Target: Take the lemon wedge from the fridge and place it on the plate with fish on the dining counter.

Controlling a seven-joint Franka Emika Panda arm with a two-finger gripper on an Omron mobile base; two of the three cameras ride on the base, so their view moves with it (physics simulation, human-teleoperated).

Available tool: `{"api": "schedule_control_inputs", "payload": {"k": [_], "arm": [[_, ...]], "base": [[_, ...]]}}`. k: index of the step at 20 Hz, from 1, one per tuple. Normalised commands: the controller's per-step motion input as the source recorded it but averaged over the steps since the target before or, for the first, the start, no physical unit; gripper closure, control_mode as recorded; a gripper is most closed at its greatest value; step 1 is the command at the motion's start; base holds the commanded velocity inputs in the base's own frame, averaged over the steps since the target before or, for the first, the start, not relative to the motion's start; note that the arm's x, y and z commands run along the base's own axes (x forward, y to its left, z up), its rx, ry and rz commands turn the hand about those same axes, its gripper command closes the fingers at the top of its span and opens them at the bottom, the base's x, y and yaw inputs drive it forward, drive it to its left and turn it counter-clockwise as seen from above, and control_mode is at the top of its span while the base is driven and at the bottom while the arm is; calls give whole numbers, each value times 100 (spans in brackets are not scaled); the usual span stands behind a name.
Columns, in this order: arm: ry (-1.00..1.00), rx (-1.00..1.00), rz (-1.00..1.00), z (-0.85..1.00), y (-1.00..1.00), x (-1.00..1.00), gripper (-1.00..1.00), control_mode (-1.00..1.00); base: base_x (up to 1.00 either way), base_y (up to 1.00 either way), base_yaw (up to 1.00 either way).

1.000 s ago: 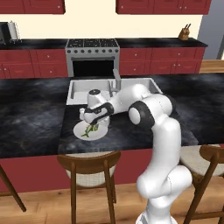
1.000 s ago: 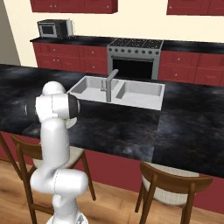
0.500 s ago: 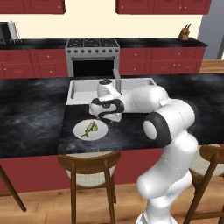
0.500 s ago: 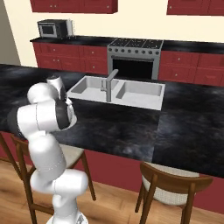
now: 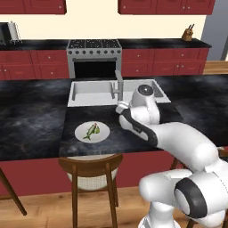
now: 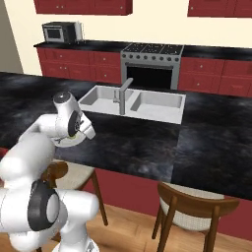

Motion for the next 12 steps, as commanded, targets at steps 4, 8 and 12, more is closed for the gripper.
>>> {"api": "schedule_control_inputs", "payload": {"k": [4,8,12], "arm": [[-34,9,0,100,-53,-100,-100,-100],[-59,6,-2,42,-10,-88,-100,-100],[-56,-6,4,46,57,-100,-100,-100]], "base": [[0,0,0],[0,0,0],[0,0,0]]}}
